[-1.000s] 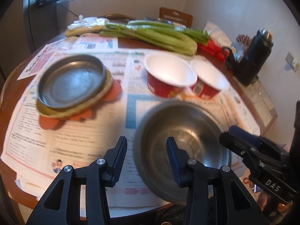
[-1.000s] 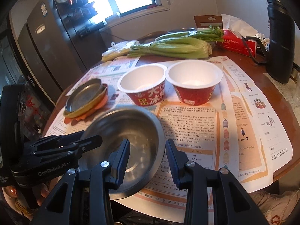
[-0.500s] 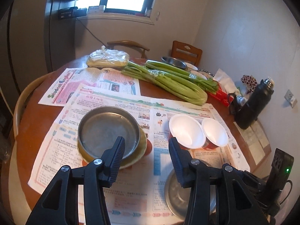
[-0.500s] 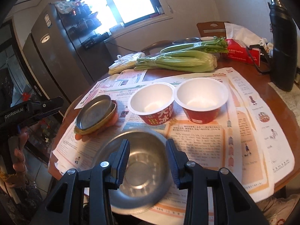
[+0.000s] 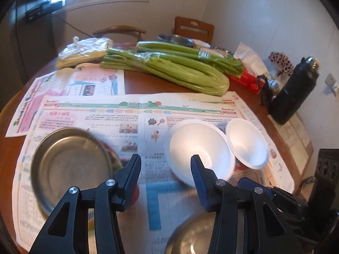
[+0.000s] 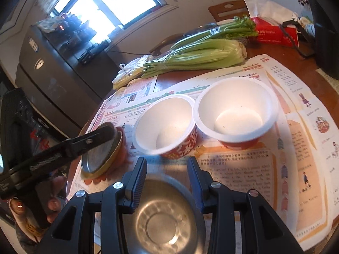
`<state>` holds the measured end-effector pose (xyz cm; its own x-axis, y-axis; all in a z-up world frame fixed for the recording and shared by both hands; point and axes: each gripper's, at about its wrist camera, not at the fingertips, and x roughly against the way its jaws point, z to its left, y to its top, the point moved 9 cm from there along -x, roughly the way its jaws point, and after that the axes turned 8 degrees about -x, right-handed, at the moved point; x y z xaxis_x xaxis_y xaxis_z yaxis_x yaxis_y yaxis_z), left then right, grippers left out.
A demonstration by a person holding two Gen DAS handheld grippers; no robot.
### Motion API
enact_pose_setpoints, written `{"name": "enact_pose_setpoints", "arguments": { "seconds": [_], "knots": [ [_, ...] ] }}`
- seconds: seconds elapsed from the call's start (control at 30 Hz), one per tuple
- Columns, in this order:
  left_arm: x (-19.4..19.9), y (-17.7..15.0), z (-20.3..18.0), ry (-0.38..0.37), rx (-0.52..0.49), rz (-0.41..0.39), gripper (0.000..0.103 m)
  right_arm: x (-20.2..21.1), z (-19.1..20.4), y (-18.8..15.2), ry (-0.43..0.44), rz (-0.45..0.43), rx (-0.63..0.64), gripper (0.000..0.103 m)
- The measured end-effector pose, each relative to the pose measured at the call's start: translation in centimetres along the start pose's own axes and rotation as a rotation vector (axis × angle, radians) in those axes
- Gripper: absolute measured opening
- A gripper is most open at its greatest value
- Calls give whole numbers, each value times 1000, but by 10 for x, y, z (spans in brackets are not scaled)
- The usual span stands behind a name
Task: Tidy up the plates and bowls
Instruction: 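Move the left tool to a red paper bowl rim and grasp it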
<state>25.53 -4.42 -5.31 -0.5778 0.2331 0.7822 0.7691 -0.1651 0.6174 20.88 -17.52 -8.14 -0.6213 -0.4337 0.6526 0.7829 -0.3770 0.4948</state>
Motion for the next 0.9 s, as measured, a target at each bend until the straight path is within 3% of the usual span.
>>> {"name": "enact_pose_setpoints", "arguments": {
  "seconds": [0.3, 0.67, 0.8, 0.9],
  "knots": [
    [-42, 9, 4, -15, 13, 66, 50, -26, -7, 16, -38, 19, -24, 40],
    [-65, 2, -1, -66, 39, 117, 50, -36, -4, 18, -70, 23, 37, 40],
    [-71, -1, -2, -77, 35, 126, 35, -38, 3, 15, -70, 20, 87, 40],
    [-72, -4, -5, -96, 34, 133, 32, -39, 10, 12, -63, 17, 117, 42]
  ]
}}
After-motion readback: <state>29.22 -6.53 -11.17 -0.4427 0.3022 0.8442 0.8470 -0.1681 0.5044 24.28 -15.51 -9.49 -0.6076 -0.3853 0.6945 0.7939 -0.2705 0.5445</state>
